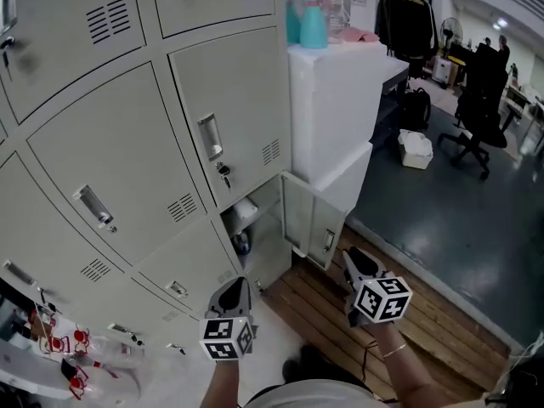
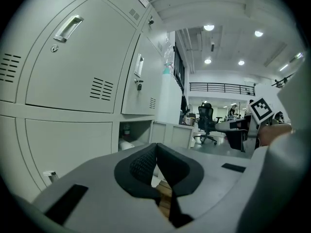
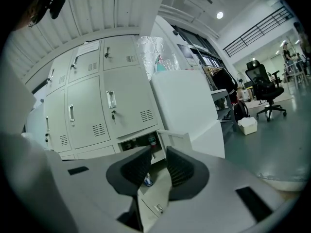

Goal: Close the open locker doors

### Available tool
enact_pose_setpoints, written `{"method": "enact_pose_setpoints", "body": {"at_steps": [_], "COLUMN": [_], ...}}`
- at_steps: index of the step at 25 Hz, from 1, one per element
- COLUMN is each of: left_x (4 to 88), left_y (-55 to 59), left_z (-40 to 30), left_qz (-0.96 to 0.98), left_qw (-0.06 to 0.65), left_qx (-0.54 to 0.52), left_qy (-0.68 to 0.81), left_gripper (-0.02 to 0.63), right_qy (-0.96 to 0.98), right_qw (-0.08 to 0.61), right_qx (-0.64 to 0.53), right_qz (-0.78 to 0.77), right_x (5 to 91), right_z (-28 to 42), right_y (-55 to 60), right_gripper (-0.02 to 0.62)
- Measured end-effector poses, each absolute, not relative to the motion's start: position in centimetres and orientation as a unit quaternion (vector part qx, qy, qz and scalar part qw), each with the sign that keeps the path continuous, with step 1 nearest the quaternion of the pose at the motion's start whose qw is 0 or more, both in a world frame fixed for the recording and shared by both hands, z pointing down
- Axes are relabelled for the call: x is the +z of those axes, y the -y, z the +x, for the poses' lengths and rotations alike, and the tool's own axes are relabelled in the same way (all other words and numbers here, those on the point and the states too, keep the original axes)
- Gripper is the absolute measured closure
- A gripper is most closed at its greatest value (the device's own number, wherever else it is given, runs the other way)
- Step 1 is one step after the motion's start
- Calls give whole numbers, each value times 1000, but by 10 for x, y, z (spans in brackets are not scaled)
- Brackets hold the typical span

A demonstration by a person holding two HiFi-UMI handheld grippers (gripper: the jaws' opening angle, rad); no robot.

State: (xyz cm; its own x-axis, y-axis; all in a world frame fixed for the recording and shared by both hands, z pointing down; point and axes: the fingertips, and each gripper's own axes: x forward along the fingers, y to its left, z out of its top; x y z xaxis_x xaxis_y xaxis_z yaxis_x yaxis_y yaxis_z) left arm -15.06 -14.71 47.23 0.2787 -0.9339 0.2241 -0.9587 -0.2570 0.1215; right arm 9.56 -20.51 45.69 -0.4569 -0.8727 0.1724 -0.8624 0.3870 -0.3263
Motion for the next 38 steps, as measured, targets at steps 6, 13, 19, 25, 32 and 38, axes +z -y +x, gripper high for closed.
{"method": "enact_pose_setpoints", "body": {"at_steps": [6, 13, 19, 25, 32, 38], "left_x": [472, 474, 478, 481, 491, 494], "left_y": [166, 193, 219, 240, 255, 256], "left_z": [-154, -149, -143, -135, -132, -133], "left_qz": [785, 781, 779, 778, 775, 771], "left_qw": [118, 122, 123, 127, 136, 139], "left_qx": [56, 60, 68, 75, 85, 85], "left_qy": [605, 609, 611, 610, 611, 616], "left_gripper": [585, 585, 585, 585, 586, 585], "right_qy": [-832, -830, -835, -838, -846, -855], "right_qw": [13, 8, 3, -4, -24, -43], "right_qx": [-189, -186, -181, -182, -191, -203], "right_qz": [-522, -526, -520, -515, -497, -476], "right_x": [459, 458, 459, 466, 482, 492], "right_z": [101, 112, 118, 126, 123, 116], "right_y": [231, 268, 301, 330, 354, 360], "right_gripper": [510, 508, 492, 471, 442, 442]}}
